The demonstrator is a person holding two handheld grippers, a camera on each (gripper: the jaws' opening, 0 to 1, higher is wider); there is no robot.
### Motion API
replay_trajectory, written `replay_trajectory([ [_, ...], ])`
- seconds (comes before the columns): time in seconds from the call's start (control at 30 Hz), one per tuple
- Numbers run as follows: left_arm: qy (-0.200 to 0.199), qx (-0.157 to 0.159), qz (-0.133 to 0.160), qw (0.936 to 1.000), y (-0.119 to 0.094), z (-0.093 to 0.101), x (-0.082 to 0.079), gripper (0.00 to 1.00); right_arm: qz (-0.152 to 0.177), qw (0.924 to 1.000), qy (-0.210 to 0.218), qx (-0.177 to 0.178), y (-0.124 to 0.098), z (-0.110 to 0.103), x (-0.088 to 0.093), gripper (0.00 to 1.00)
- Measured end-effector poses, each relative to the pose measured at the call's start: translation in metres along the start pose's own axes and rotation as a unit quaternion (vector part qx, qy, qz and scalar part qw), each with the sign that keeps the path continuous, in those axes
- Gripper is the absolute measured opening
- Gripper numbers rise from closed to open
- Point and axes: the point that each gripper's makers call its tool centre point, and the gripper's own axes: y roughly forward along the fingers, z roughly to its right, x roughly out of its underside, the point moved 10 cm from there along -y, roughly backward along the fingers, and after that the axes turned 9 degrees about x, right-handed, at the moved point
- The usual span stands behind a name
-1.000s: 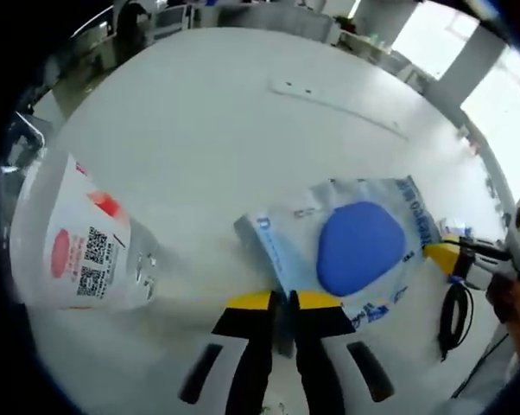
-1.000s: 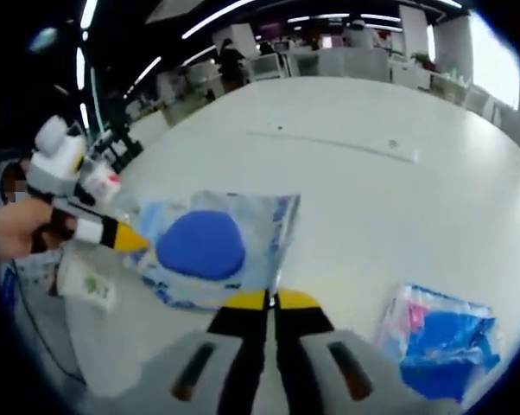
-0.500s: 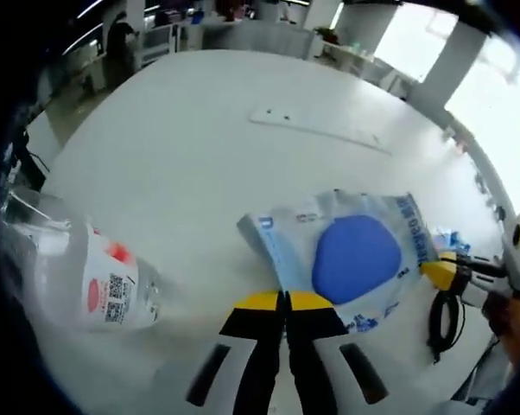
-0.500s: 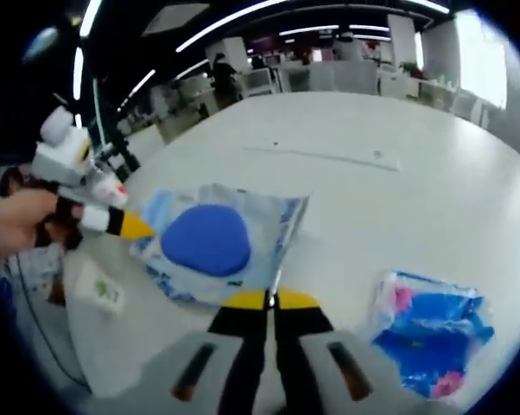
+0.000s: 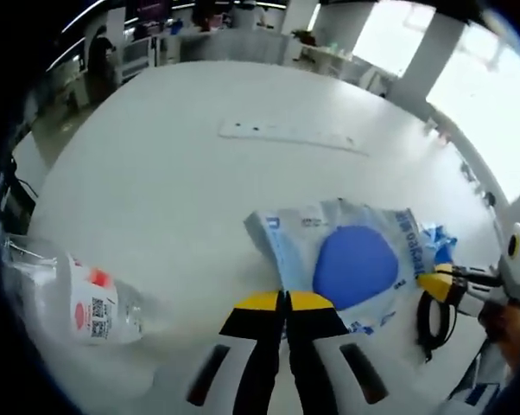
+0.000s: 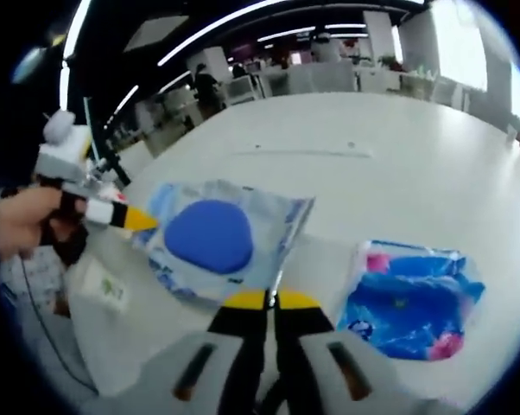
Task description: Arrange the tabletop items into an orderly group along one side of the table until the central work area is clear of visible clutter.
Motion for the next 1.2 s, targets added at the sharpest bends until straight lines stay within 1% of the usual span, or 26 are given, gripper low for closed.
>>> replay_trajectory([
  [0.23, 0.006, 0.004, -0.006, 1.0, 0.005, 0.003, 0.0, 0.0, -0.001, 1.0, 0.004, 0.005, -0.001, 0.004, 0.002, 0.0],
  [0.33, 0.007, 0.007, -0.008, 0.9999, 0.008, 0.005, 0.0, 0.0, -0.003, 0.9999, 0.012, 0.009, 0.0, 0.009, 0.005, 0.0],
  [0.43, 0.007, 0.007, -0.012, 0.9999, 0.011, 0.006, 0.002, 0.0, -0.007, 0.9998, 0.014, 0.009, 0.0, 0.009, 0.008, 0.0],
  [0.5, 0.006, 0.006, -0.014, 0.9999, 0.013, 0.006, 0.004, 0.0, -0.015, 0.9996, 0.022, 0.006, 0.002, 0.01, 0.011, 0.0],
  [0.8, 0.003, 0.004, -0.024, 0.9997, 0.019, 0.003, 0.008, 0.0, -0.024, 0.9991, 0.034, 0.004, 0.005, 0.011, 0.016, 0.0],
  [1.0, -0.004, 0.003, -0.028, 0.9996, 0.021, 0.001, 0.012, 0.0, -0.033, 0.9988, 0.035, 0.004, 0.01, 0.011, 0.022, 0.0],
  [1.1, -0.015, 0.004, -0.026, 0.9995, 0.022, -0.001, 0.014, 0.0, -0.032, 0.9985, 0.045, 0.003, 0.01, 0.012, 0.023, 0.0],
  [1.2, -0.021, 0.004, -0.028, 0.9994, 0.023, -0.002, 0.017, 0.0, -0.032, 0.9985, 0.045, 0.004, 0.011, 0.013, 0.023, 0.0],
])
